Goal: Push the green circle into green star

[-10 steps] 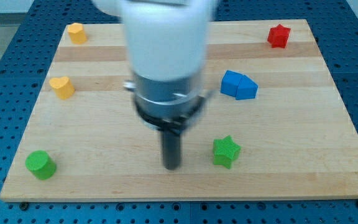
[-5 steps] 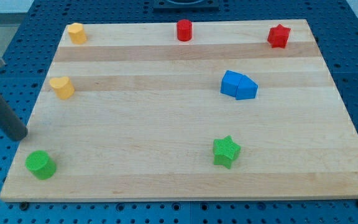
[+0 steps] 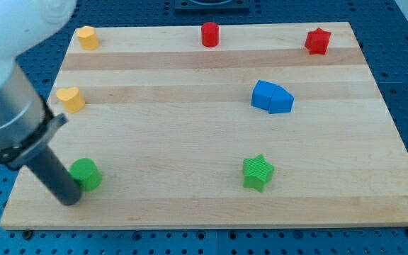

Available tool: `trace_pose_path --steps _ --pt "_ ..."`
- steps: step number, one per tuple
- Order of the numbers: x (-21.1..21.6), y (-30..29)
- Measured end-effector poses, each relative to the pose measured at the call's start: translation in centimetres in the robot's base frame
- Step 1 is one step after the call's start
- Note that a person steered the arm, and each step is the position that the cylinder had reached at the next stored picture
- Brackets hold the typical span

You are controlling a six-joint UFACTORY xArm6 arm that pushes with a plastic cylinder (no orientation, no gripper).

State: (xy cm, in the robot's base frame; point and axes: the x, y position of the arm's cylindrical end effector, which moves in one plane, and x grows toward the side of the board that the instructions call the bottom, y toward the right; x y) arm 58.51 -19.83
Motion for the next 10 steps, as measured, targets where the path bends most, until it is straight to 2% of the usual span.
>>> trace_pose_path --steps 1,2,3,4,5,6,7,8,9,10 --pt "0.0 -0.8" --pt "0.0 -6.9" --pt "-1.4 -8.0" --pt "-2.4 -3.3" --pt "-2.4 5.8" --pt "-2.4 11.7" --pt "-2.4 8.5" --pt "-3.7 3.0" --pt "-5.9 2.9" --pt "-5.8 9.0"
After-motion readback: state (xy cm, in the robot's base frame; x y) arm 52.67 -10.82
